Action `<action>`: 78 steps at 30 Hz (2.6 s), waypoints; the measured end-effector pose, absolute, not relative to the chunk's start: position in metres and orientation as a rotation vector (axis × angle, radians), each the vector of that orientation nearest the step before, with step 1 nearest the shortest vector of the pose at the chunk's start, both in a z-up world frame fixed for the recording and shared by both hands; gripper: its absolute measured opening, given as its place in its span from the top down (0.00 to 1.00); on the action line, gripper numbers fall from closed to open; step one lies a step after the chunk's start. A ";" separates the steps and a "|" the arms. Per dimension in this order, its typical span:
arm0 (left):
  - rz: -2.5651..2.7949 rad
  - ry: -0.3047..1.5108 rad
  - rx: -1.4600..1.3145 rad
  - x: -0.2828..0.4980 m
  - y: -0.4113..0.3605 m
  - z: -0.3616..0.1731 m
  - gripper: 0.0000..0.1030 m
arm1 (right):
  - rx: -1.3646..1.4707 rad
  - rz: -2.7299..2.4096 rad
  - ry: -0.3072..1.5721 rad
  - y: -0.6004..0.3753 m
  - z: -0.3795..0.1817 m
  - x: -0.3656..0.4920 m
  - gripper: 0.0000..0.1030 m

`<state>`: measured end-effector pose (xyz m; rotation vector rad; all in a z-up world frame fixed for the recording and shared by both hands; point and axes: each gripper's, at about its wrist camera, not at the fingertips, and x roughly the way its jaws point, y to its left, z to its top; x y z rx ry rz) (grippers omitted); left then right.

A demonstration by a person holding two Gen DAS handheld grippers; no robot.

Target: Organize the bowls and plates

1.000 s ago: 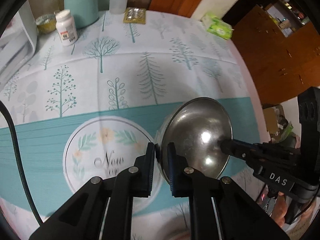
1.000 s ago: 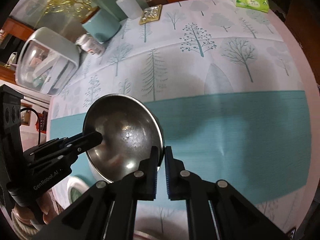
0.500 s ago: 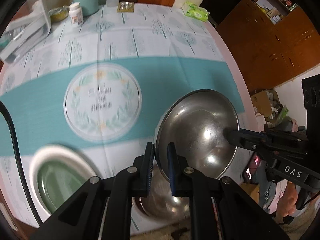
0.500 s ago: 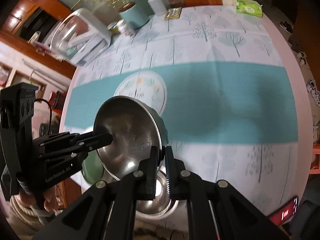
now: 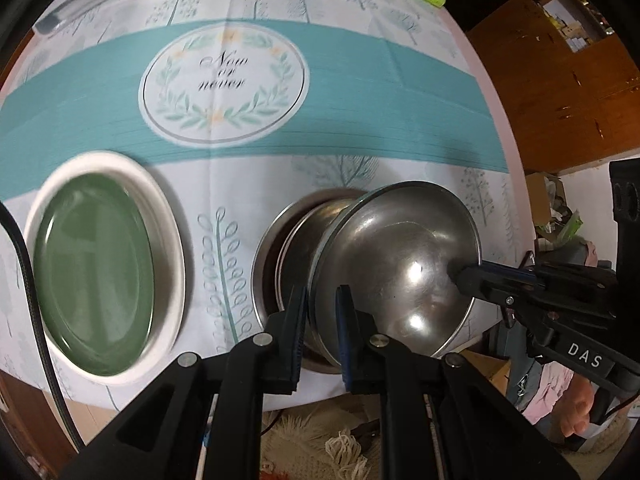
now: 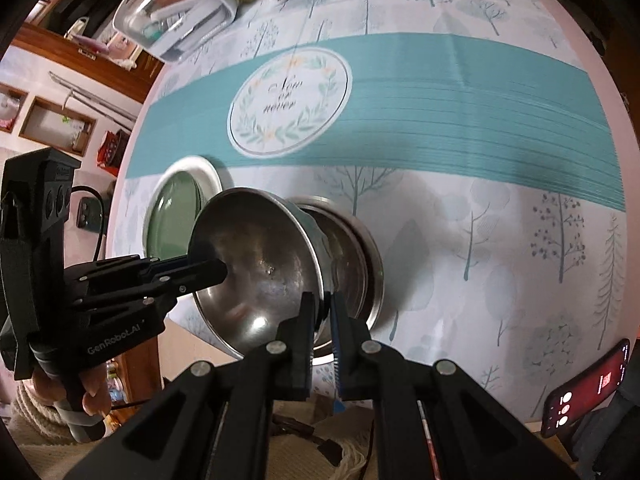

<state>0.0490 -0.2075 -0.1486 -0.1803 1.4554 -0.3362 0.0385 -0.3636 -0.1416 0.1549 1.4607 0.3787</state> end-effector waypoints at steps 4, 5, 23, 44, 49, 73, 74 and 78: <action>-0.324 1.456 -0.171 0.046 -0.207 -0.157 0.89 | 0.146 0.373 1.476 -0.361 -0.150 0.036 0.92; -0.320 1.457 -0.170 0.045 -0.207 -0.159 0.89 | 0.141 0.369 1.478 -0.360 -0.152 0.035 0.92; -0.348 1.500 -0.174 0.048 -0.213 -0.179 0.68 | 0.095 0.318 1.536 -0.351 -0.177 0.041 0.90; -0.374 1.350 -0.122 0.042 -0.218 -0.134 0.30 | 0.040 0.325 1.425 -0.347 -0.148 0.031 0.88; -0.371 1.312 -0.135 0.037 -0.217 -0.121 0.22 | 0.066 0.335 1.376 -0.351 -0.134 0.027 0.67; -0.149 1.079 -0.031 0.018 -0.198 -0.119 0.16 | -0.007 0.297 1.164 -0.362 -0.119 0.002 0.38; -0.150 1.098 -0.037 0.018 -0.198 -0.126 0.16 | -0.008 0.291 1.174 -0.363 -0.124 0.002 0.38; -0.157 1.156 -0.055 0.018 -0.203 -0.148 0.16 | 0.020 0.274 1.228 -0.369 -0.146 0.003 0.38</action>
